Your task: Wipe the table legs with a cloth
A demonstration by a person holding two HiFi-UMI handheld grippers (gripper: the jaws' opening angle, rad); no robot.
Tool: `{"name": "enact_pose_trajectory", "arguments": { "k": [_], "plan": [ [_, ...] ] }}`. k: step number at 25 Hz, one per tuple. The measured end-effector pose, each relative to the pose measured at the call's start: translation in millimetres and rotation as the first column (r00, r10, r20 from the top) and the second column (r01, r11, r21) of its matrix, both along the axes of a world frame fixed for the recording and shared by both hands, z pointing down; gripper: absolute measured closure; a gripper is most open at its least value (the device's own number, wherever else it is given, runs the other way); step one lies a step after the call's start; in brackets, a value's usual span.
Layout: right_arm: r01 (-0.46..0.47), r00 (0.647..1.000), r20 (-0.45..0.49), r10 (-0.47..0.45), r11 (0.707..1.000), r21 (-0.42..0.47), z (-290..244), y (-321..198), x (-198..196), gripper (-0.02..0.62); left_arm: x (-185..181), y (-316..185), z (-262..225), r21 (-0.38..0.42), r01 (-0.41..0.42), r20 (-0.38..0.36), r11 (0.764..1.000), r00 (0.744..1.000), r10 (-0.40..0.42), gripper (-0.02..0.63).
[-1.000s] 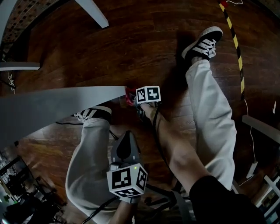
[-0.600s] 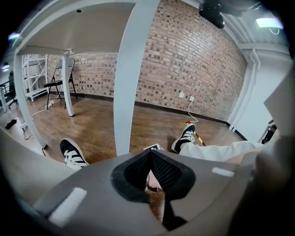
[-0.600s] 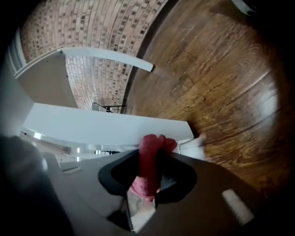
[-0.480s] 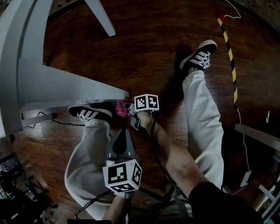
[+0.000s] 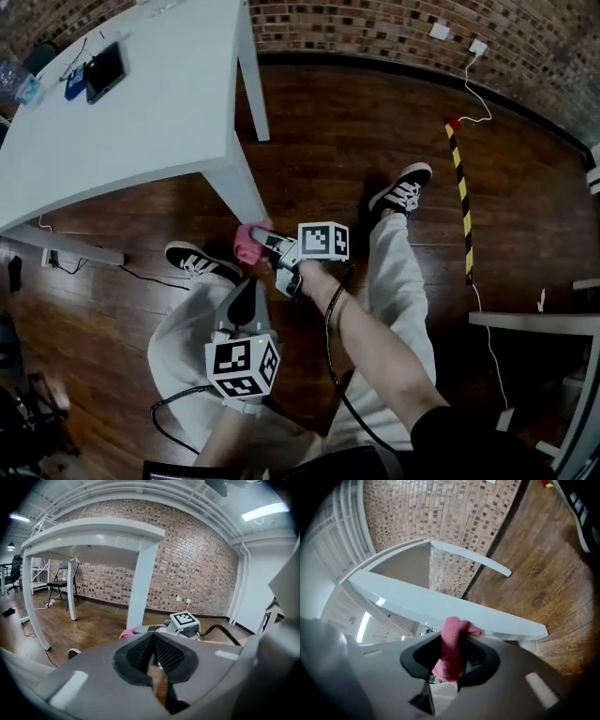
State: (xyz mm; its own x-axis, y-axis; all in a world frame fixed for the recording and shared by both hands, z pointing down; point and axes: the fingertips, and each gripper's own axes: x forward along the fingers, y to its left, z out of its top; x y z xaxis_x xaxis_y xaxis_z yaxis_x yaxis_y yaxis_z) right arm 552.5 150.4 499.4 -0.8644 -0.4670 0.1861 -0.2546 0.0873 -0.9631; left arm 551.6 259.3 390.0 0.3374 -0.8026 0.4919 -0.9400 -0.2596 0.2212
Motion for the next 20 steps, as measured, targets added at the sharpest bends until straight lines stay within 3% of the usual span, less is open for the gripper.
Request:
{"name": "enact_pose_trajectory", "arguments": {
  "k": [9,13,17,20],
  "plan": [
    [0.017,1.0,0.002,-0.018,0.968,0.25,-204.7,-18.5,-3.1,0.502,-27.0,-1.2,-62.3,0.131,-0.024,-0.071,0.991,0.997,0.034,0.603],
    [0.013,1.0,-0.004,-0.012,0.946,0.323,-267.6,-17.4,0.5,0.502,-27.6,-21.9,-107.8,0.238,-0.051,-0.06,0.97,0.996,0.067,0.603],
    [0.021,0.998,-0.069,0.006,0.922,0.387,-295.3,-17.2,3.0,0.503,-22.0,-50.4,-155.2,0.336,-0.09,-0.047,0.937,0.993,0.112,0.603],
    [0.012,0.999,-0.033,0.0,0.923,0.385,-294.2,-16.4,0.8,0.503,-18.5,-60.1,-165.5,0.358,-0.112,-0.028,0.927,0.991,0.131,0.603]
  ]
}}
